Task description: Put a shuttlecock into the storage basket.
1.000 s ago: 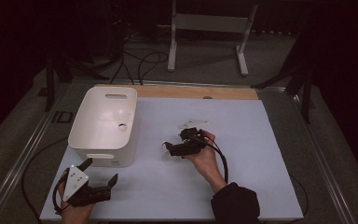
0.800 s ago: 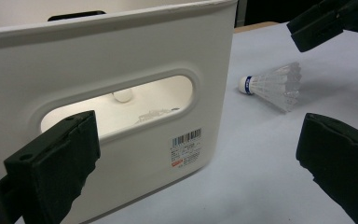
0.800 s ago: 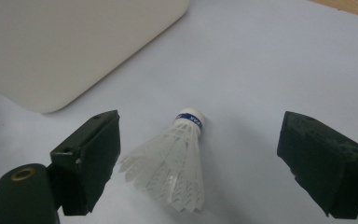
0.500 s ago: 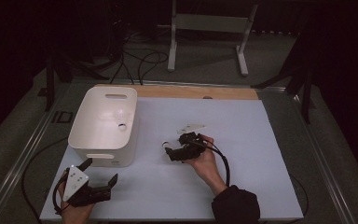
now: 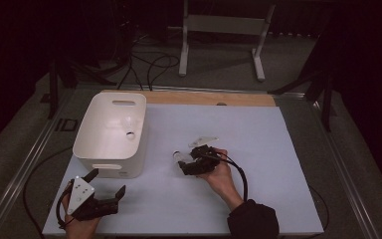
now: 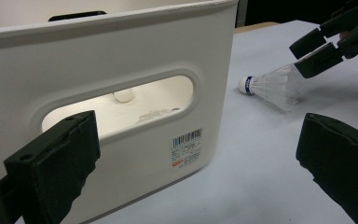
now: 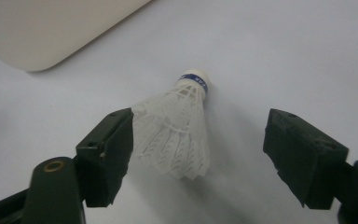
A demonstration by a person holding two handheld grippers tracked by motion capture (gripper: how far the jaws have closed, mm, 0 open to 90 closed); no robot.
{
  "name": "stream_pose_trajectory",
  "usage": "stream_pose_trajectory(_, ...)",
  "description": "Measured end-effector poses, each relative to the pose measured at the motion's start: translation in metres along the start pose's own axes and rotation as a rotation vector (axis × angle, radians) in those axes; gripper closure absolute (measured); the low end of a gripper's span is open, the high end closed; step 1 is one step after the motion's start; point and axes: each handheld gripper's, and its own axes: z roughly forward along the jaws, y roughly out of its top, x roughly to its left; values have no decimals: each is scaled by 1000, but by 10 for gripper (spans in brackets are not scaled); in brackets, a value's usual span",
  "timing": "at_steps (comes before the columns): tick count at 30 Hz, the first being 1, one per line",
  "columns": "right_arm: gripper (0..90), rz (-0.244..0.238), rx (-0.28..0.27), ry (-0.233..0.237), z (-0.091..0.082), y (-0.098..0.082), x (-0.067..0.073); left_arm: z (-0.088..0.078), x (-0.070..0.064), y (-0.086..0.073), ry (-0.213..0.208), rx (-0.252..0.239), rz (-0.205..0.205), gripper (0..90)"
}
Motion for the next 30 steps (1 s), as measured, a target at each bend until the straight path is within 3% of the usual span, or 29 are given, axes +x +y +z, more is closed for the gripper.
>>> stream_pose_trajectory(9,322,-36,30,-19,8,-1,3,0,0,0,0,0,-1,3)
stream_pose_trajectory(18,478,-67,51,-44,19,2,6,0,0,0,1,0,-1,3)
stream_pose_trajectory(30,718,-18,24,-10,26,12,1,0,0,0,0,0,-1,3)
